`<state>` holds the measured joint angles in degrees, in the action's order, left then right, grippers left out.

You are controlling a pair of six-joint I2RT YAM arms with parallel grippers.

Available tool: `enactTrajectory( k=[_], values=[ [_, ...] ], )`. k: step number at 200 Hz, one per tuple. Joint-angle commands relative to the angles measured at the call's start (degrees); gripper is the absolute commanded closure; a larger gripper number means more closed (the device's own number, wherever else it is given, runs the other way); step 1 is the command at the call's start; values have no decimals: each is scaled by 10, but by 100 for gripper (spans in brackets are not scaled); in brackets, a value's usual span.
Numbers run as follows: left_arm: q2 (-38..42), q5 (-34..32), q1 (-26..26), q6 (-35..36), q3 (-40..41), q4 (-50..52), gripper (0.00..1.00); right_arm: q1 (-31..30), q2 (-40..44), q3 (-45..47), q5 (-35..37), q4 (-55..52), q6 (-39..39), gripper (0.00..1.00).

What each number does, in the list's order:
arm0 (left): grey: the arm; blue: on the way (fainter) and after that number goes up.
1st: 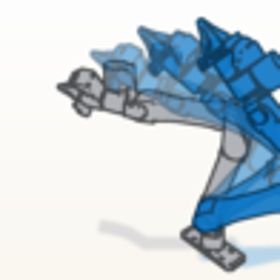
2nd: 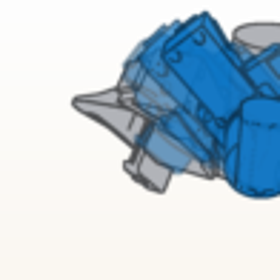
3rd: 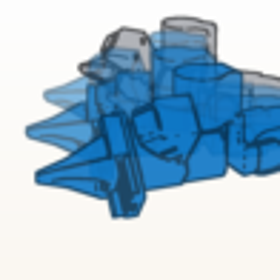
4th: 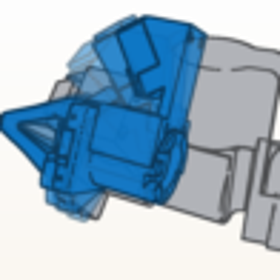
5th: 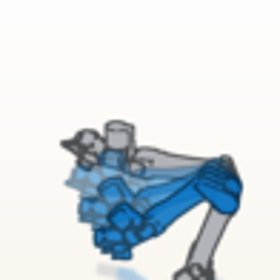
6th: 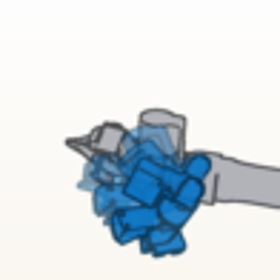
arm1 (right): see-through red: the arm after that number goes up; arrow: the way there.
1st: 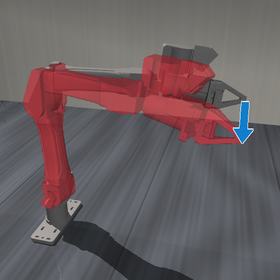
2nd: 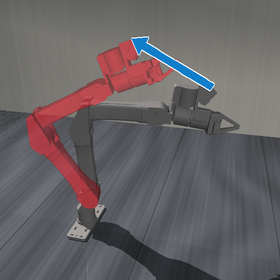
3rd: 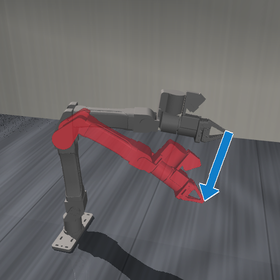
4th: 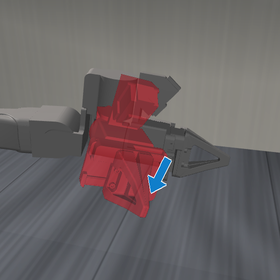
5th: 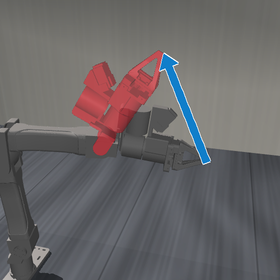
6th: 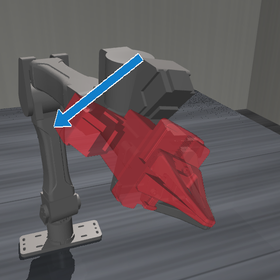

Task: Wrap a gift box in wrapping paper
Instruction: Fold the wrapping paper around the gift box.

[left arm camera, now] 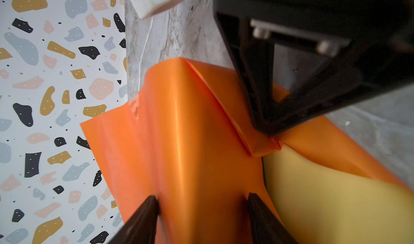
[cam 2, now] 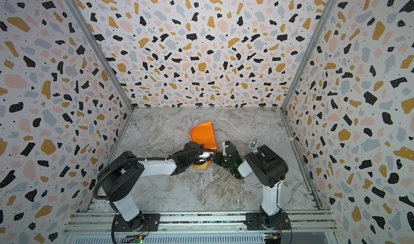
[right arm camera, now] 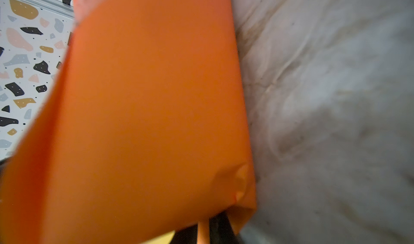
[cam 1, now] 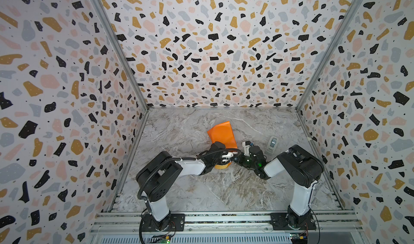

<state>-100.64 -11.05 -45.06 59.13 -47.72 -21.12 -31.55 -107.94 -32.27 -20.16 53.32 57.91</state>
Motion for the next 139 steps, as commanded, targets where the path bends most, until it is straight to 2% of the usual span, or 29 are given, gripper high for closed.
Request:
enactTrajectory(
  k=[1,29,65,139],
  values=[
    [-16,16,-2,-7,-1,30,38,16,29,0,-34,-15,-27,84],
    [-18,15,-2,-6,-1,30,38,32,35,-1,-65,-19,-35,84],
    [-18,12,-2,-6,-3,31,38,36,26,-8,-66,-45,-48,84],
    [-21,12,-2,-9,-5,31,38,-7,9,-6,-59,-93,-46,86]
  ],
)
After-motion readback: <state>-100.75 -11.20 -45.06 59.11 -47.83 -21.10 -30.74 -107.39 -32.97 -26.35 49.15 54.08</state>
